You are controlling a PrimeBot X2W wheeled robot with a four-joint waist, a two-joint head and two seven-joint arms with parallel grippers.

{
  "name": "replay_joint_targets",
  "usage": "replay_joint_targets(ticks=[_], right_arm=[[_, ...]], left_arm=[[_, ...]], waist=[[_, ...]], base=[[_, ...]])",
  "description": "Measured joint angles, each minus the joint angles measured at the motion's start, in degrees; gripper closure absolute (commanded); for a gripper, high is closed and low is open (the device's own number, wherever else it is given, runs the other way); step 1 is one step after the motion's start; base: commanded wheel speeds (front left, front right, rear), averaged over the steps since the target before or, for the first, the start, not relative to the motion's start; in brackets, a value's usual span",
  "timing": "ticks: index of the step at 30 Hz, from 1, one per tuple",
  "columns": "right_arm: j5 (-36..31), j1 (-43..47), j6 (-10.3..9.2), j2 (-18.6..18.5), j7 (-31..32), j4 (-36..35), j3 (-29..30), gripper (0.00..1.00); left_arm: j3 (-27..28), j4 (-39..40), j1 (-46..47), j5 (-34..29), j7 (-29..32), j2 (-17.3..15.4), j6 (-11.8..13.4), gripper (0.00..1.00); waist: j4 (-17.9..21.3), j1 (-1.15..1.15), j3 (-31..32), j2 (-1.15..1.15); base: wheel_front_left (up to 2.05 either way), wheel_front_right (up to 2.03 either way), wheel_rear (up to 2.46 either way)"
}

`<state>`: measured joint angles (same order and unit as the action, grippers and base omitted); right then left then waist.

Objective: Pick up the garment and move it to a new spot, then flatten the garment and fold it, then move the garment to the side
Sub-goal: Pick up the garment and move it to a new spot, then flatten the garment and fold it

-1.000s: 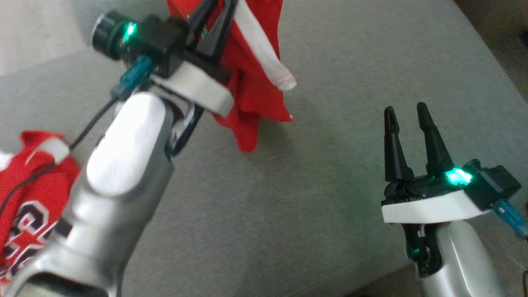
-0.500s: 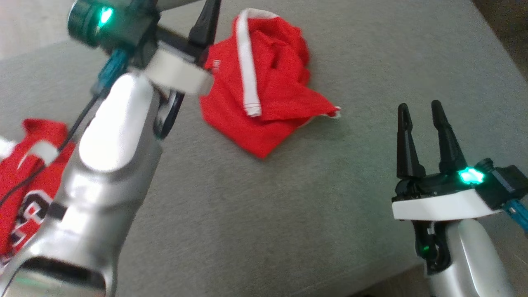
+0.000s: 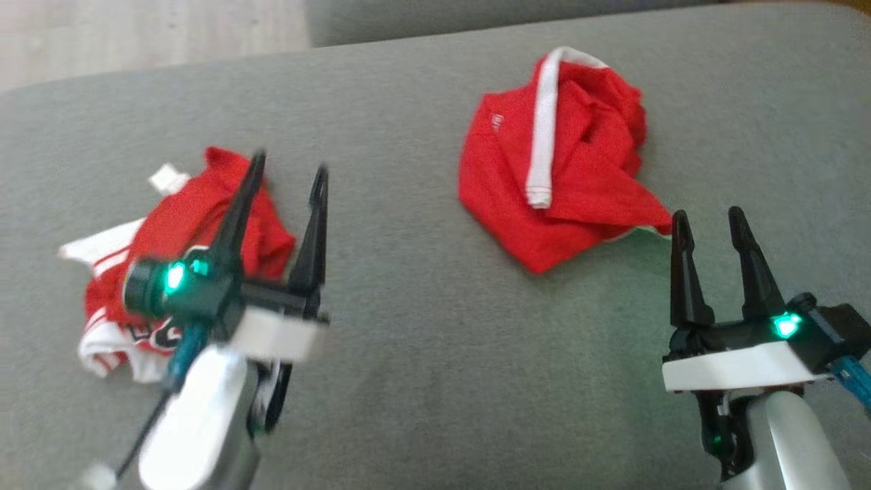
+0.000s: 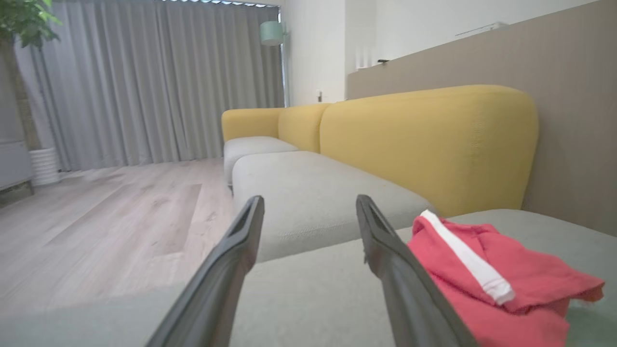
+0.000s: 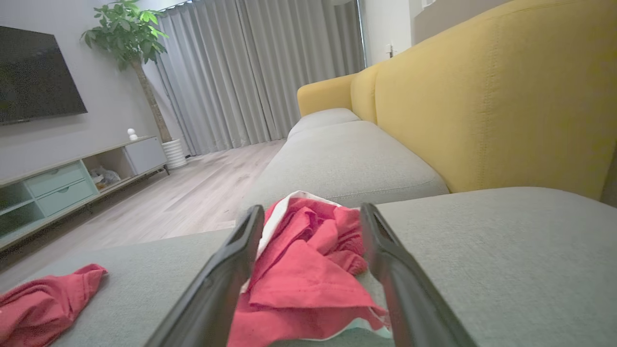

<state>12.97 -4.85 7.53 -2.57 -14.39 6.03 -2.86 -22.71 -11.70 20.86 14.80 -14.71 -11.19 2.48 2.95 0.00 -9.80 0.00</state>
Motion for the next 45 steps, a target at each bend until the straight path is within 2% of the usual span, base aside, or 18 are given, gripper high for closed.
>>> replay_joint_targets(ticks=[7,12,18,29,36,45], right_arm=[[-0.5,0.4,0.00,0.0,0.0,1.0,0.2,0.00],[-0.5,0.6,0.00,0.0,0.0,1.5,-0.1,0.00],[-1.0,0.6,0.00,0.0,0.0,1.5,-0.2,0.00],[-5.4,-4.0,0.00,0.0,0.0,3.5,-1.2,0.00],[-6.9,-9.5,0.00,0.0,0.0,14.6,-1.8,0.00],[-2.5,-18.0,0.00,-0.2,0.1,29.1,-2.8,0.00]], left_arm=[[1.7,3.4,-9.7,-0.3,0.0,2.0,1.1,0.00],[2.5,4.6,-9.6,-1.2,0.0,3.3,1.0,0.00],[3.4,5.0,-9.6,-2.3,0.0,4.0,-0.3,0.00],[3.8,5.1,-9.2,-4.4,0.0,5.3,-2.0,0.00],[3.6,4.7,-7.7,-5.7,0.0,6.3,-2.8,0.00],[3.8,4.4,-6.6,-6.2,0.0,7.1,-3.0,0.00]], waist=[[-3.1,0.00,1.6,0.00],[-3.9,0.00,2.0,0.00],[-4.4,0.00,1.8,0.00],[-6.5,0.01,-2.6,0.00],[-9.2,0.01,-4.2,0.00],[-11.5,0.01,-5.8,0.00]], base=[[0.00,0.00,0.00],[0.00,0.00,0.00],[0.00,0.00,0.00],[0.00,0.00,0.00],[0.00,0.00,0.00],[0.00,0.00,0.00]])
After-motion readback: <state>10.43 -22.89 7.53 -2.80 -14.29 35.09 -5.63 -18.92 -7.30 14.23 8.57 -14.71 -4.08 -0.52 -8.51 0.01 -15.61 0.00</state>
